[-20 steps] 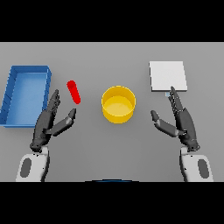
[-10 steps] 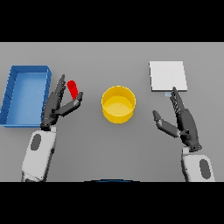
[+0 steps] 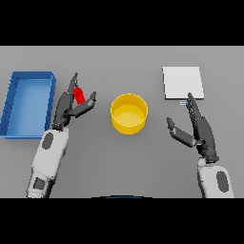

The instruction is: Pick up the red beaker and tilt it to pour out 1 green nut into yellow bowl. Pick up the yellow bowl and place it on the metallic measuring scale.

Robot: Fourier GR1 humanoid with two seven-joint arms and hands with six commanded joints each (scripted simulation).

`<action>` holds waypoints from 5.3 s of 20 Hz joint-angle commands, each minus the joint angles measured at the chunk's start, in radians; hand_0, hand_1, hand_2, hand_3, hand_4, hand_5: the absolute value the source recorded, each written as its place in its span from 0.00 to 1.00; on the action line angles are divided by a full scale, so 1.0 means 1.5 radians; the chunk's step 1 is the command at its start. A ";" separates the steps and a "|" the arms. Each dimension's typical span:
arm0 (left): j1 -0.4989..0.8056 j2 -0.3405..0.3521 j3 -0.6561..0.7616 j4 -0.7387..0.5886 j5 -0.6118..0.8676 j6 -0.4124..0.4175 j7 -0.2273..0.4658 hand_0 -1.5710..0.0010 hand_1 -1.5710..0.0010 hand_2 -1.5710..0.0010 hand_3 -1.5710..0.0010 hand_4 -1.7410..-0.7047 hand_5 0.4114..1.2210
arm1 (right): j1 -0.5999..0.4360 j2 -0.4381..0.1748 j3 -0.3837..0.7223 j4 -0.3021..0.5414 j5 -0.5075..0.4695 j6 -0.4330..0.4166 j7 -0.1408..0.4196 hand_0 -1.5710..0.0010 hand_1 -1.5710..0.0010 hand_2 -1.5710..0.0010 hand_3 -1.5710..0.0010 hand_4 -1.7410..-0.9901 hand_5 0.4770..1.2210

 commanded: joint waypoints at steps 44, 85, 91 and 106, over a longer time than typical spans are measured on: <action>-0.197 0.145 -0.262 -0.060 -0.363 -0.114 0.160 0.00 0.00 0.00 0.00 0.01 0.94 | 0.029 0.007 0.016 -0.033 0.017 -0.005 -0.005 1.00 1.00 1.00 1.00 0.60 0.29; -0.568 0.120 -0.740 0.162 -0.793 -0.394 0.034 0.00 0.00 0.00 0.00 0.00 1.00 | 0.023 0.021 0.002 -0.002 0.011 -0.019 0.007 1.00 1.00 1.00 1.00 0.67 0.14; -0.642 0.150 -0.685 0.183 -0.786 -0.356 0.038 0.00 0.12 0.12 0.00 0.05 0.95 | 0.013 0.021 0.000 -0.006 0.004 -0.013 -0.009 1.00 1.00 1.00 1.00 0.70 0.17; -0.768 0.338 -0.217 0.461 -0.512 -0.240 0.185 0.00 0.01 0.01 0.11 0.04 1.00 | -0.008 0.008 0.013 0.006 0.005 0.008 -0.028 1.00 1.00 1.00 1.00 0.58 0.23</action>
